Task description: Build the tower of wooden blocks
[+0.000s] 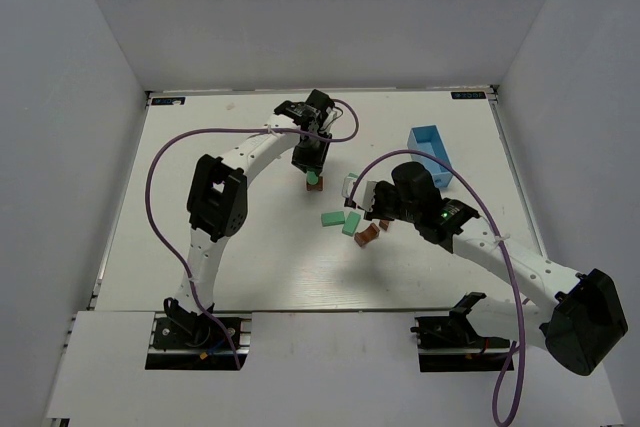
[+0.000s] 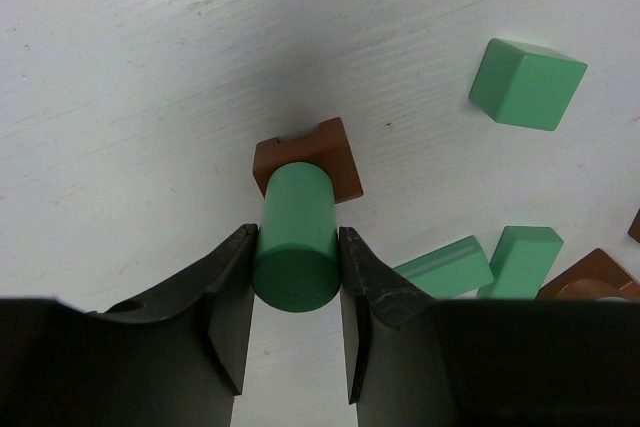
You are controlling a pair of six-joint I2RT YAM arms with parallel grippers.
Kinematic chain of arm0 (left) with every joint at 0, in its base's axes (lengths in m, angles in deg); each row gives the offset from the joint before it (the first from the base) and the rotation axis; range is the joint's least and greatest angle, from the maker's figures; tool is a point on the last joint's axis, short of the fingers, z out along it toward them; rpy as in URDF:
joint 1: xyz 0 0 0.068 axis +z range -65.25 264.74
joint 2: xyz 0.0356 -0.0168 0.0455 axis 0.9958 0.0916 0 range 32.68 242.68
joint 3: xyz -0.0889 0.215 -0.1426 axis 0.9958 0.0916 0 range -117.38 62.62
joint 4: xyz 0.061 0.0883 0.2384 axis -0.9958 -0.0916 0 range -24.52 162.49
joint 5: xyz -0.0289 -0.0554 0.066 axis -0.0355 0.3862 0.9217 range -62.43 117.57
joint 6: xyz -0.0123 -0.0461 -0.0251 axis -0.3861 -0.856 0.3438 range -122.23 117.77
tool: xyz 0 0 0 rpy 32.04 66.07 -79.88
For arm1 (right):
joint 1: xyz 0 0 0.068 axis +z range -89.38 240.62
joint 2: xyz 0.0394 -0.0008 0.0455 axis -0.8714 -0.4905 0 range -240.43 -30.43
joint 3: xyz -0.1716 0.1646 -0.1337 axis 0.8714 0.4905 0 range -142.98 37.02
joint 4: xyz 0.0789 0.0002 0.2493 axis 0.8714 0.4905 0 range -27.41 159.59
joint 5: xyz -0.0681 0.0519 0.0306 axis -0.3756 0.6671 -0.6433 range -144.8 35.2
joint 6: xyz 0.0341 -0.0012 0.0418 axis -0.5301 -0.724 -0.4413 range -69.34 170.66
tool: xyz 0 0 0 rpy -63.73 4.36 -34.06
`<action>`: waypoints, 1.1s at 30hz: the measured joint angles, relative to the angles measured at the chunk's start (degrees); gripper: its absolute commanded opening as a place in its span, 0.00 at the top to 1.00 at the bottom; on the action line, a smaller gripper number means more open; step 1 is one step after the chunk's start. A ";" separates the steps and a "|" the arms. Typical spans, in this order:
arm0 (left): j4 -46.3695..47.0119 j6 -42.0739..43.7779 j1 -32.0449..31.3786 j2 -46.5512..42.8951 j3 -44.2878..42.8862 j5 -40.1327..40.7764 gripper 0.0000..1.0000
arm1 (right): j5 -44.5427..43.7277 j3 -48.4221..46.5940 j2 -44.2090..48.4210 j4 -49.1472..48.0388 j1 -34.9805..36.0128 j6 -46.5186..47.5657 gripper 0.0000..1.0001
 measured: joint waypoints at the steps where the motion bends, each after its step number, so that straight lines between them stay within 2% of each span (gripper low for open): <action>1: -0.07 0.07 0.00 0.00 0.00 0.00 0.58 | 0.00 0.00 0.00 -0.02 0.00 0.00 1.00; 4: -0.15 0.15 0.00 0.00 -0.04 0.04 0.56 | 0.00 0.00 0.00 0.00 0.00 0.00 1.00; 8: -0.55 0.31 0.00 0.00 -0.11 0.22 0.50 | 0.00 0.00 0.00 0.00 0.00 0.00 1.00; 9: -0.61 0.31 0.00 0.02 -0.11 0.26 0.46 | 0.00 0.00 0.00 0.00 0.00 0.00 1.00; 15: -0.81 0.35 0.00 0.02 -0.11 0.37 0.45 | 0.00 0.00 0.00 0.02 0.00 0.00 1.00; 18: -0.83 0.42 0.00 0.02 -0.11 0.37 0.40 | 0.00 0.00 0.00 0.02 0.00 0.00 1.00; 22: -0.90 0.44 0.00 0.02 -0.11 0.39 0.32 | 0.02 0.00 0.00 0.04 0.00 0.02 1.00; 25: -0.96 0.59 0.00 0.04 -0.11 0.39 0.16 | 0.02 0.00 0.00 0.09 0.00 0.02 1.00; 26: -0.98 0.57 0.00 0.02 -0.11 0.39 0.06 | 0.02 0.00 0.00 0.11 0.00 0.02 1.00; 28: -0.96 0.66 0.00 0.02 -0.11 0.37 0.00 | 0.00 0.00 0.00 0.20 0.00 0.02 1.00; 33: -0.92 0.46 0.00 0.02 -0.11 0.35 0.00 | 0.00 0.00 0.00 0.22 0.00 0.04 1.00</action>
